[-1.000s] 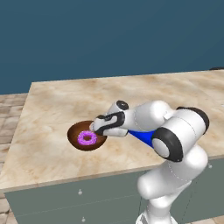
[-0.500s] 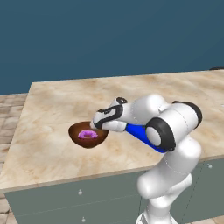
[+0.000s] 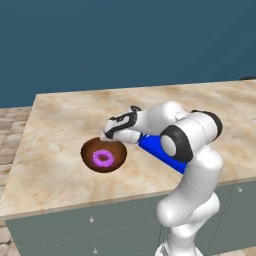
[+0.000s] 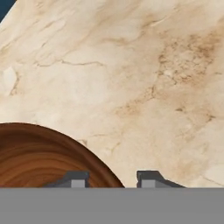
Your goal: Place the bowl with donut and the cupcake onto the tray.
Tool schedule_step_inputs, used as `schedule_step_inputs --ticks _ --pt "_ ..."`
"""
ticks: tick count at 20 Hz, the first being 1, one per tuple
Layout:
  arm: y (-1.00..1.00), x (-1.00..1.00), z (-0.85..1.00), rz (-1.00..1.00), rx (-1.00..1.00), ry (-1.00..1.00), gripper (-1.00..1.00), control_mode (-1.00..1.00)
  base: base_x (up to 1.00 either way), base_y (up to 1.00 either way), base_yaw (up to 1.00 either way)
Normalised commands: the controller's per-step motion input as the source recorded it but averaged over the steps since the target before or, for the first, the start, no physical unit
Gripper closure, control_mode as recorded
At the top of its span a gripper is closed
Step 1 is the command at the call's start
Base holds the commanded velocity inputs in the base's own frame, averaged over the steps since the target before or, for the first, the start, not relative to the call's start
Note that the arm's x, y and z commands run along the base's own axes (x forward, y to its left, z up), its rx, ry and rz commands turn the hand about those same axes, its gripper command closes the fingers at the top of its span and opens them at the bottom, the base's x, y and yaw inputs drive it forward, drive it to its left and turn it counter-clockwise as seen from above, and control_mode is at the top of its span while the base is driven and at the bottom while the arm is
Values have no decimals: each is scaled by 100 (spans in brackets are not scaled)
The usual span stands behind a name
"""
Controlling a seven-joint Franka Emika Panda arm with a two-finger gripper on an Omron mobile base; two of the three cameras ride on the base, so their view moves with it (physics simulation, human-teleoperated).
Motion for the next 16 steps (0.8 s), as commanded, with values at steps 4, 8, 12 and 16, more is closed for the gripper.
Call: schedule_step_inputs --ticks 4,8,12,16 --pt "11 1 -11 0 10 0 100 -100 0 0 0" --pt "0 0 0 -1 11 0 100 -100 0 0 0" --pt "-20 0 0 -3 4 0 100 -100 0 0 0" --pt "-50 0 0 -5 0 1 100 -100 0 0 0"
